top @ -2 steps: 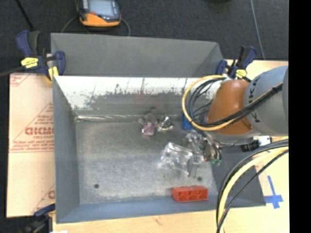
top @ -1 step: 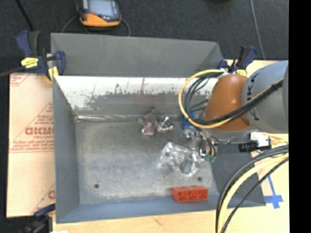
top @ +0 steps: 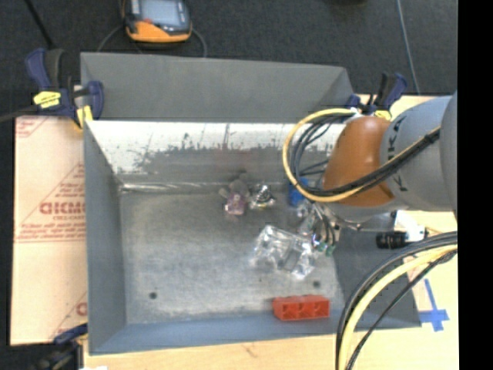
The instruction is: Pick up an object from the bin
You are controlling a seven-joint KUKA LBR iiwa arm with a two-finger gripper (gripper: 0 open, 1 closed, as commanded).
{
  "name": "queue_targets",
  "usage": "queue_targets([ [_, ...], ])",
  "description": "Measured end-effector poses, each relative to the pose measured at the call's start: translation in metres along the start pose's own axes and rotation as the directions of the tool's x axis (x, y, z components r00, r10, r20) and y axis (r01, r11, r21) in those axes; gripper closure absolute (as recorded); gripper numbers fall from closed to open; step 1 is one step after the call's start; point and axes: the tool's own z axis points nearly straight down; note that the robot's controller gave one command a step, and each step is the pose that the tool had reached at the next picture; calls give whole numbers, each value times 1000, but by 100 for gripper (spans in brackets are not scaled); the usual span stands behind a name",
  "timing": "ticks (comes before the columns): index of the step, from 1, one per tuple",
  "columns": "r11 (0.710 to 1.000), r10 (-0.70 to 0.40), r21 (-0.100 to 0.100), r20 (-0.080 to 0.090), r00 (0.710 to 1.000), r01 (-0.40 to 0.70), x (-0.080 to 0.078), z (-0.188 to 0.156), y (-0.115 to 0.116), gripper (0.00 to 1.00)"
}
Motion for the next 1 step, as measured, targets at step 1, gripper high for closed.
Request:
queue_targets([
  [1, 983, 181, 1, -2, 983, -181, 10, 31, 0, 0],
])
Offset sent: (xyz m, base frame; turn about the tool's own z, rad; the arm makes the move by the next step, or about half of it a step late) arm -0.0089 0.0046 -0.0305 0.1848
